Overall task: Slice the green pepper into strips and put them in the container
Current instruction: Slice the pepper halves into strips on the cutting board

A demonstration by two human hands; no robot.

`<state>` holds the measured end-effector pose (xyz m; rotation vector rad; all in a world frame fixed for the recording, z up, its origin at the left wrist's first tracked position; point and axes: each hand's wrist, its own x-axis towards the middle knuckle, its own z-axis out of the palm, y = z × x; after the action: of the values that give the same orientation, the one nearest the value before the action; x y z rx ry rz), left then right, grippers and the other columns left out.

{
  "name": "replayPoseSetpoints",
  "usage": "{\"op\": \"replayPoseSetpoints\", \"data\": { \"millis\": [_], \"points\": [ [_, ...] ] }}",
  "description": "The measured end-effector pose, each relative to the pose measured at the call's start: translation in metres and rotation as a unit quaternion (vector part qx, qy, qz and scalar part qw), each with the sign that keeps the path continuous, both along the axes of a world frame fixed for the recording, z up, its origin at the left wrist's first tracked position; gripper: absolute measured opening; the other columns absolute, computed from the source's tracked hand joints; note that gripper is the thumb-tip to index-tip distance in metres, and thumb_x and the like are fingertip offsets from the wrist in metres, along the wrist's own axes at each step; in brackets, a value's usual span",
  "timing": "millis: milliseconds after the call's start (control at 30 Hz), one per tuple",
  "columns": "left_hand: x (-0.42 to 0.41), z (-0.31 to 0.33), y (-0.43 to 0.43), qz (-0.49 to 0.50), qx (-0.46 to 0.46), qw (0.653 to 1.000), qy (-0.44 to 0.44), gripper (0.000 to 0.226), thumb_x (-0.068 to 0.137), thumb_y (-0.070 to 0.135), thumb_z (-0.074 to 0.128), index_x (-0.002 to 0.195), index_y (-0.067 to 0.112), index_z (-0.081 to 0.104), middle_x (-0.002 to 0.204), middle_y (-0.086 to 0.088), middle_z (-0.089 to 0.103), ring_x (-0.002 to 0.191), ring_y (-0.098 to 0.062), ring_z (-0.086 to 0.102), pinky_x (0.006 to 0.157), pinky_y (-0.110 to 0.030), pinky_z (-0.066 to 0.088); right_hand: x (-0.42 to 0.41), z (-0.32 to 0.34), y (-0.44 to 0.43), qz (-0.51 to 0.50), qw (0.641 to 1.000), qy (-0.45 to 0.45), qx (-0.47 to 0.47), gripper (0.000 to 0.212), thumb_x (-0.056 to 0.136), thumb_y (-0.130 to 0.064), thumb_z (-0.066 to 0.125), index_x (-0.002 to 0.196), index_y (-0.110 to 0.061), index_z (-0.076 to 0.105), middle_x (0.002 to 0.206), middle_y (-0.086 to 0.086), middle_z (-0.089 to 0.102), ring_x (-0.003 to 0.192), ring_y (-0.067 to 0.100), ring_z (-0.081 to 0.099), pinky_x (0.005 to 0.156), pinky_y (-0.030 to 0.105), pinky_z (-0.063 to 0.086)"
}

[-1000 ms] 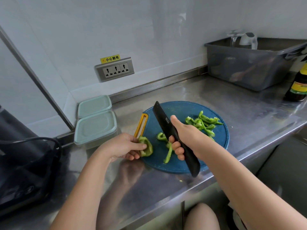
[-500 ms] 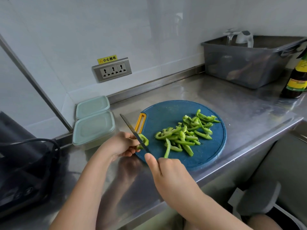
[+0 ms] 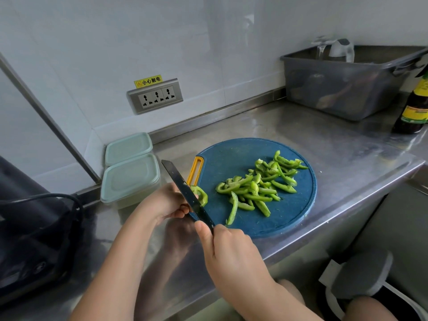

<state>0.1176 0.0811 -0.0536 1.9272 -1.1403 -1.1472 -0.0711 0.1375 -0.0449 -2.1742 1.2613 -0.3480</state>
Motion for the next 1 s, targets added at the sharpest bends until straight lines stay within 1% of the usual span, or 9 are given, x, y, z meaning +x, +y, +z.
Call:
{"op": "replayPoseSetpoints", "data": {
  "millis": [100,233,333,400,500,633,767,900,1000],
  "points": [
    [0.001,-0.001,-0.001,0.007,-0.001,1.000,-0.019,0.010,0.088,0.014,0.056,0.082,0.008,0.061,0.076,-0.012,0.058,0.054,-0.012,0.046,0.046,-0.020,0.039,-0.001,0.000,-0.001,-0.004,1.000,-0.004,0.008,0.051,0.093,-0.060,0.013,0.064,-0.020,0.025,0.072,0.000,0.037,0.076,0.024,0.039,0.066,0.033,0.034],
    [0.002,-0.001,-0.001,0.005,0.000,1.000,-0.014,0.013,0.089,0.017,0.056,0.082,0.007,0.061,0.077,-0.013,0.059,0.055,-0.013,0.047,0.047,-0.020,0.040,0.000,0.000,-0.003,-0.001,1.000,-0.002,0.013,0.051,0.093,-0.060,0.013,0.064,-0.020,0.026,0.066,-0.002,0.032,0.076,0.024,0.040,0.065,0.032,0.033],
    [0.002,0.001,0.000,0.014,0.000,1.000,0.004,0.013,0.089,0.017,0.058,0.081,0.008,0.062,0.080,-0.014,0.058,0.057,-0.013,0.048,0.047,-0.020,0.041,0.004,-0.001,-0.004,0.001,1.000,-0.001,0.003,0.052,0.094,-0.060,0.013,0.066,-0.018,0.028,0.072,0.001,0.037,0.076,0.024,0.039,0.065,0.032,0.032],
    [-0.001,0.003,0.000,0.024,0.003,1.000,0.014,0.013,0.089,0.015,0.058,0.079,0.009,0.063,0.079,-0.014,0.060,0.056,-0.013,0.049,0.047,-0.020,0.041,0.007,-0.002,-0.005,-0.005,1.000,-0.001,-0.006,0.053,0.094,-0.059,0.013,0.075,-0.015,0.036,0.079,0.002,0.042,0.076,0.024,0.038,0.065,0.033,0.033],
    [-0.006,0.006,0.001,0.053,-0.007,0.998,0.025,0.018,0.087,0.011,0.057,0.070,0.009,0.063,0.071,-0.012,0.060,0.053,-0.014,0.048,0.048,-0.021,0.039,0.011,-0.004,-0.007,-0.015,1.000,-0.007,-0.013,0.053,0.096,-0.058,0.014,0.081,-0.014,0.041,0.079,0.003,0.044,0.075,0.024,0.039,0.064,0.033,0.033],
    [-0.011,0.010,0.004,0.062,-0.009,0.998,0.029,0.019,0.088,0.006,0.057,0.070,0.009,0.065,0.061,-0.007,0.059,0.049,-0.012,0.046,0.050,-0.022,0.039,0.016,-0.005,-0.010,-0.028,0.999,-0.022,0.006,0.053,0.096,-0.057,0.015,0.074,-0.015,0.038,0.078,0.003,0.043,0.077,0.027,0.043,0.064,0.033,0.034],
    [-0.011,0.012,0.005,0.086,-0.011,0.994,0.069,0.039,0.088,-0.007,0.050,0.058,0.012,0.067,0.045,-0.001,0.054,0.038,-0.007,0.043,0.049,-0.021,0.036,0.019,-0.003,-0.015,-0.040,0.998,-0.039,0.026,0.053,0.096,-0.057,0.015,0.062,-0.019,0.029,0.077,0.002,0.042,0.078,0.028,0.044,0.066,0.032,0.033],
    [-0.012,0.014,0.005,0.073,0.008,0.994,0.083,0.024,0.089,-0.005,0.052,0.075,0.005,0.069,0.049,-0.001,0.052,0.037,-0.006,0.042,0.041,-0.015,0.035,0.022,0.000,-0.023,-0.042,0.997,-0.051,0.050,0.054,0.098,-0.054,0.018,0.061,-0.017,0.032,0.079,0.004,0.044,0.078,0.026,0.042,0.067,0.032,0.034],
    [-0.011,0.014,0.003,0.062,0.017,0.995,0.078,0.018,0.089,-0.004,0.051,0.090,0.001,0.069,0.048,0.000,0.051,0.039,-0.006,0.042,0.041,-0.014,0.035,0.028,0.000,-0.029,-0.044,0.996,-0.053,0.059,0.053,0.099,-0.052,0.019,0.061,-0.017,0.032,0.082,0.008,0.047,0.086,0.032,0.052,0.069,0.033,0.037]
  ]
}}
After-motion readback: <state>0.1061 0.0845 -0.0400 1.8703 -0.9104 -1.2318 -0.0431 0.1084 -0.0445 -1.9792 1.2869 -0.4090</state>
